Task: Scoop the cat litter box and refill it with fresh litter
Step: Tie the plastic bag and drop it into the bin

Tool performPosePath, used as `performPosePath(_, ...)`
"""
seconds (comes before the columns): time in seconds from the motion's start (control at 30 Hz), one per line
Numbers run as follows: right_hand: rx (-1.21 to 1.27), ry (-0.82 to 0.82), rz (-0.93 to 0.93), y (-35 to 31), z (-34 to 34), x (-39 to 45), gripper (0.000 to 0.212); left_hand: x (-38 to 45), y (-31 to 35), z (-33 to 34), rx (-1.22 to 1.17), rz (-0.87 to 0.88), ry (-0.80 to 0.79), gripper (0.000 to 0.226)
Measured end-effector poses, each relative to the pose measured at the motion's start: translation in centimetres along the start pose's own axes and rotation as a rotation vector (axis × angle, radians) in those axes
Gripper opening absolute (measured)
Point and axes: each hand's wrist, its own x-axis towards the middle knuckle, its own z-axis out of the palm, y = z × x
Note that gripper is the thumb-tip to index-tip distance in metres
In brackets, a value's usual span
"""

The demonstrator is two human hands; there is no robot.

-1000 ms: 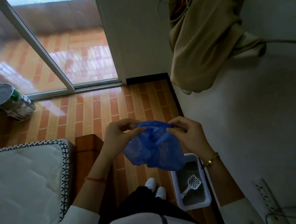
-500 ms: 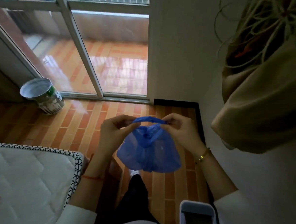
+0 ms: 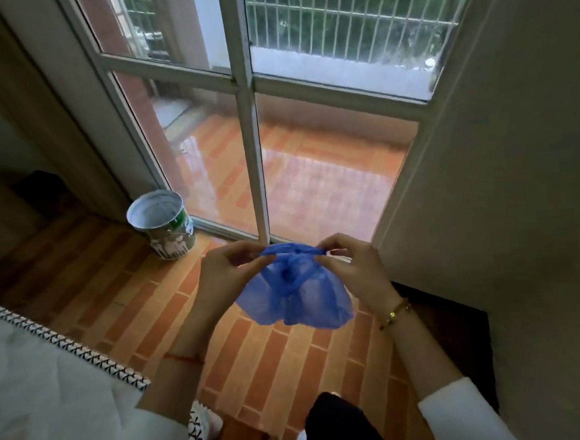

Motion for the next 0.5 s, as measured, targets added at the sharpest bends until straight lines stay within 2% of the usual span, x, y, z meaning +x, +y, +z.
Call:
performPosePath(0.13,-0.067,-0.083,-0.076,0.9,4.0,10.7,0.007,7.7,-3.4,-3.7,-0.016,-0.047,0.117,0.031)
performPosePath(0.23,-0.078,-0.157,-0.139,1.7,7.6,18.6,0.007,13.3,-6.2,-6.5,-0.021,-0.093,0.193,0.013)
performPosePath(0.5,-0.065,-0.413,-0.226,1.4,18.4,38.9,0.006,26.4,-12.0,-15.8,-0.025,-0.220,0.441,0.016)
